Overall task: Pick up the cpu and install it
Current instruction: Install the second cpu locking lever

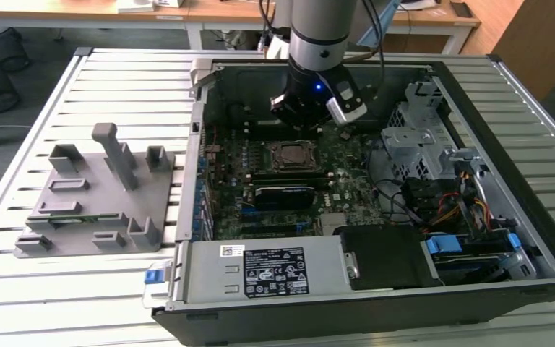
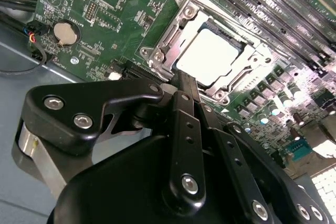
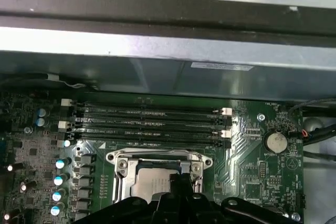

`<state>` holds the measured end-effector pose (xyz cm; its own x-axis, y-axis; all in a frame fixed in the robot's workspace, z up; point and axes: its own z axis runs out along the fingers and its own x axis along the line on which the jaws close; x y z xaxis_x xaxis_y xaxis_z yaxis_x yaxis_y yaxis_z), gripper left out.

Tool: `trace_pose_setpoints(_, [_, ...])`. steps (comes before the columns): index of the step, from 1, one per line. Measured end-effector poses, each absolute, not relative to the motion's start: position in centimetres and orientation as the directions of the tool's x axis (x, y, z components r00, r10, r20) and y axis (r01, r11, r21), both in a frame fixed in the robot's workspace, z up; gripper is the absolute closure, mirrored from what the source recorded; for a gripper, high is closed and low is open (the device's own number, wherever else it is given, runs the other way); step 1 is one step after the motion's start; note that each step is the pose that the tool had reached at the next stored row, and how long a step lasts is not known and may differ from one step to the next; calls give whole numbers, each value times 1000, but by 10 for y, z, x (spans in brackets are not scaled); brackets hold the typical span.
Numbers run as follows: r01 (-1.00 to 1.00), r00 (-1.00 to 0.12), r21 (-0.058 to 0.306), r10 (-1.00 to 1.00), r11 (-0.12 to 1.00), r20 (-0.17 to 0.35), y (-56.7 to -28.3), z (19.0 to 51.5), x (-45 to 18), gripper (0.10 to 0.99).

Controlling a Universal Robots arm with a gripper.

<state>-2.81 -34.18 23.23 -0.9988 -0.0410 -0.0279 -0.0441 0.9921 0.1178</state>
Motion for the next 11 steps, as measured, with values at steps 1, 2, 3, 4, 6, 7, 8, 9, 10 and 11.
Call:
trace_pose_setpoints(1, [-44,-999,118,-41,992,-28,-342,233,-28,980])
trace_pose_setpoints(2, [-44,-999,118,-41,992,-28,-342,234,-28,980])
trace_pose_setpoints(3, [-44,-999,118,-41,992,-28,-343,235,-28,980])
trace_pose_setpoints(4, [-44,-999,118,-41,992,-28,-343,236,-28,980])
trace_pose_setpoints(6, [-44,-999,118,-41,992,-27,-343,241,-28,980])
trace_pose_setpoints(7, [-44,-999,118,-41,992,-27,-343,242,-28,980])
trace_pose_setpoints(8, [-44,-999,118,-41,992,-26,-343,243,-28,980])
trace_pose_setpoints(9, [-44,-999,118,-41,992,-26,-343,244,-28,980])
trace_pose_setpoints(10, [-44,-999,118,-41,992,-24,-344,244,-28,980])
trace_pose_setpoints(11, [-43,-999,118,-41,992,-22,-344,244,-28,980])
